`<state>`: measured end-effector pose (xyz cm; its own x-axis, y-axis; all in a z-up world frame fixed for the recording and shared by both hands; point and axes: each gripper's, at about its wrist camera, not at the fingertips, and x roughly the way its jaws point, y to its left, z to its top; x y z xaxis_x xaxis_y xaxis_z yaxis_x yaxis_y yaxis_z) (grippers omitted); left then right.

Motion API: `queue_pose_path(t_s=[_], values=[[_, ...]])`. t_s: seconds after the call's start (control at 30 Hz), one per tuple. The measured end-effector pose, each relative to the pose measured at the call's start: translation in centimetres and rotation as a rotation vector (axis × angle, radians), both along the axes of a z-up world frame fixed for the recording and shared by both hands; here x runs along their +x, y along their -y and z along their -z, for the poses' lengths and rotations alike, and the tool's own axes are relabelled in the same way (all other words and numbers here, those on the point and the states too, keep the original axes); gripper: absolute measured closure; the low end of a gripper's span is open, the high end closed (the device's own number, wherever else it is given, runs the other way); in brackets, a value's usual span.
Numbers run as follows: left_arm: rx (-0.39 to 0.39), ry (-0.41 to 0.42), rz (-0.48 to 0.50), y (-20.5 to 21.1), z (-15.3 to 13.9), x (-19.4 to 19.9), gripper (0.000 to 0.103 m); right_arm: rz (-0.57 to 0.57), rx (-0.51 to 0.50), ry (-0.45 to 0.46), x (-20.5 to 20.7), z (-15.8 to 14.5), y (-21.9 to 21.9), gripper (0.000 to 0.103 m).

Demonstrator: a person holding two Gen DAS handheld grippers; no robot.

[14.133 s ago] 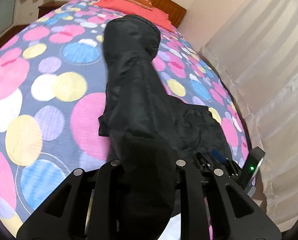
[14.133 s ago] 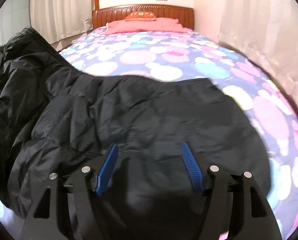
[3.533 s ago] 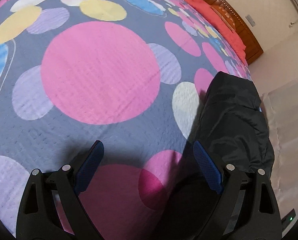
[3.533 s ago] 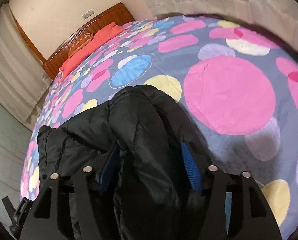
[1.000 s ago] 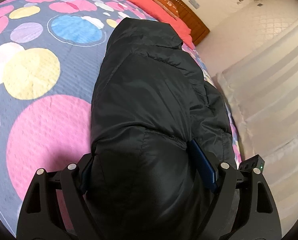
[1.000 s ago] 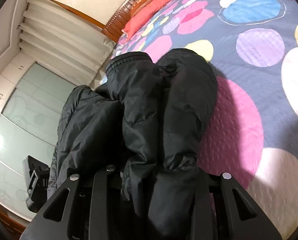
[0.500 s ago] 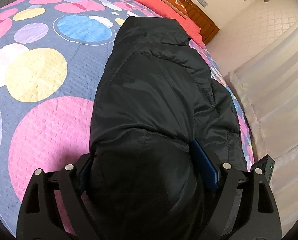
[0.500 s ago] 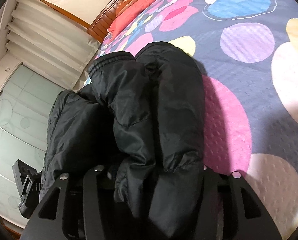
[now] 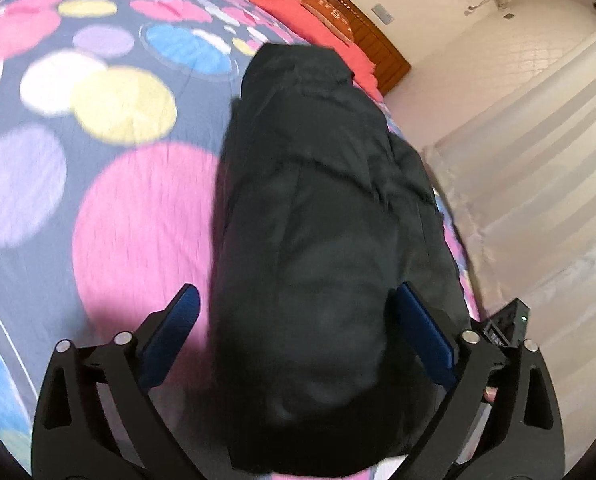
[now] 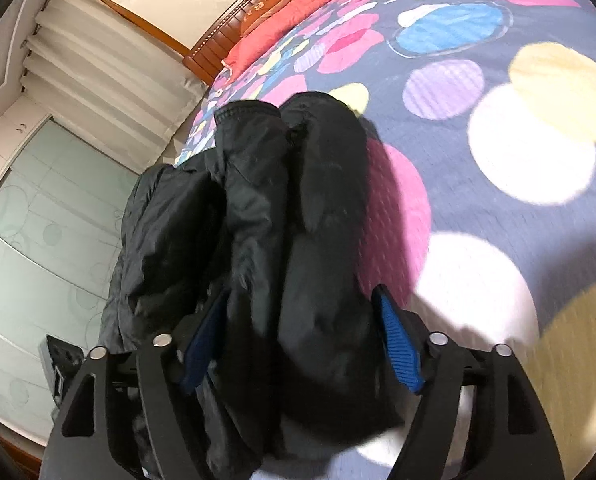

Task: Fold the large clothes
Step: 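Press the rolled bundle flat with both tools and open them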

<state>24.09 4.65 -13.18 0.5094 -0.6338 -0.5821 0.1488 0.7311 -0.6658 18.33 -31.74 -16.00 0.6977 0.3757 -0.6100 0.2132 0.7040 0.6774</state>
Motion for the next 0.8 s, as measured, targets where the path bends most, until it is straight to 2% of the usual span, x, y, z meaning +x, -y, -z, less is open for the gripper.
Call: queue_pose_path(t_s=[0.17, 0.23, 0.27, 0.3, 0.33, 0.37, 0.4, 0.47, 0.67, 0.73, 0.8], values=[[-0.136, -0.066, -0.001, 0.2, 2.0, 0.2, 0.002, 0.023, 0.03, -0.009, -0.4, 1.1, -0.8, 0.026], [-0.137, -0.071, -0.005, 0.6, 2.1, 0.1, 0.002, -0.001, 0.036, -0.015, -0.1, 1.1, -1.4, 0.026], [-0.124, -0.066, -0.006, 1.0, 1.9, 0.1, 0.002, -0.005, 0.028, -0.02, -0.1, 0.9, -1.7, 0.03], [-0.116, -0.062, -0.005, 1.2, 1.6, 0.0, 0.003, -0.01, 0.038, -0.019, -0.1, 0.7, -1.9, 0.044], [-0.11, -0.057, -0.003, 1.4, 1.2, -0.1, 0.004, -0.01, 0.061, -0.012, -0.3, 0.6, -1.9, 0.05], [-0.099, -0.051, -0.001, 1.5, 0.7, -0.3, 0.007, -0.016, 0.089, 0.002, -0.6, 0.1, -1.8, 0.061], [-0.093, -0.047, 0.002, 1.6, 0.3, -0.5, 0.008, -0.021, 0.097, 0.009, -0.6, -0.5, -1.8, 0.066], [-0.08, -0.048, 0.007, 1.7, -0.4, -1.0, 0.009, -0.022, 0.093, -0.012, -1.1, -0.9, -2.2, 0.067], [-0.007, -0.022, 0.001, 2.1, 0.2, -1.9, 0.01, 0.021, 0.155, -0.046, -1.8, 1.8, -1.5, 0.068], [-0.014, -0.023, -0.012, 2.0, 0.3, -2.0, 0.009, 0.021, 0.134, -0.031, -1.8, 1.7, -1.5, 0.066], [-0.025, -0.027, -0.015, 1.7, 0.5, -2.1, 0.009, 0.031, 0.127, -0.019, -2.0, 1.5, -1.7, 0.059]])
